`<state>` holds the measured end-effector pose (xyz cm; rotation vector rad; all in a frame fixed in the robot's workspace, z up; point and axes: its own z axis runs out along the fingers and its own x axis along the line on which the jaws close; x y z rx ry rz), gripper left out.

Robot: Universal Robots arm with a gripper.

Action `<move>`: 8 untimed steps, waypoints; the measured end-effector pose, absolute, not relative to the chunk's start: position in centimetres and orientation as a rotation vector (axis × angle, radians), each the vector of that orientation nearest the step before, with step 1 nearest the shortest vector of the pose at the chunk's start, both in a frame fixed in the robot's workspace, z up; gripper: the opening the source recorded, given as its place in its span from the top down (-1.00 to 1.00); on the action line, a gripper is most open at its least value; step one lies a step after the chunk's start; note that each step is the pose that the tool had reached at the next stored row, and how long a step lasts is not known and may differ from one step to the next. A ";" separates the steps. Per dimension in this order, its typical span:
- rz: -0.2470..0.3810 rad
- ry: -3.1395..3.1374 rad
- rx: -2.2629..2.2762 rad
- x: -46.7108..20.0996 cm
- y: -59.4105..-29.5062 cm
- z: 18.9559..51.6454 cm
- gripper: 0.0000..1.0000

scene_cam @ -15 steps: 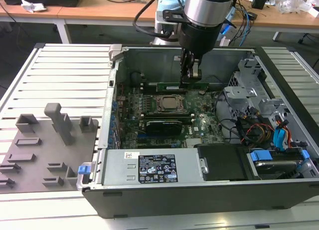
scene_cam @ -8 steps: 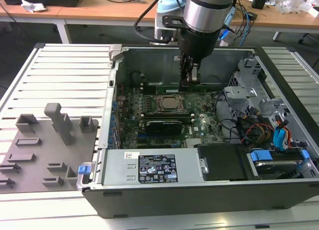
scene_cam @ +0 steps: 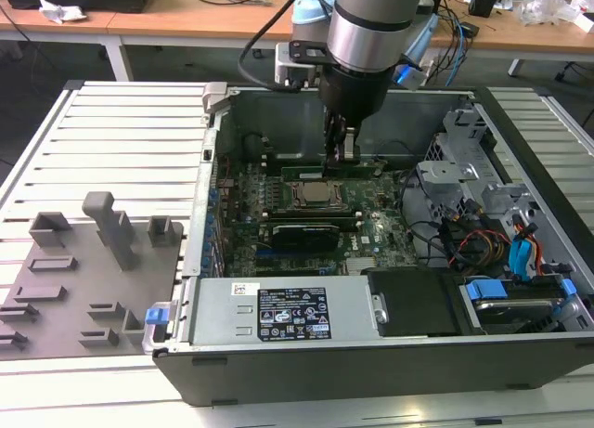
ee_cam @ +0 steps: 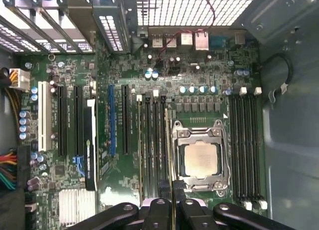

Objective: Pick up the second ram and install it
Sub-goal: 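Insert the second ram into the second slot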

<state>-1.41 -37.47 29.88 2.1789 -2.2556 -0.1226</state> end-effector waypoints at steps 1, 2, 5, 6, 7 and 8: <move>-0.123 -2.256 2.179 -1.5 -37.5 29.8 0.73; -0.123 -2.256 2.179 -1.6 -37.5 29.4 0.73; -0.123 -2.257 2.177 -1.6 -37.5 29.1 0.73; -0.123 -2.259 2.175 -1.6 -37.5 29.0 0.73; -0.123 -2.262 2.173 -1.6 -37.5 29.0 0.73; -0.123 -2.276 2.159 -1.6 -37.5 28.9 0.73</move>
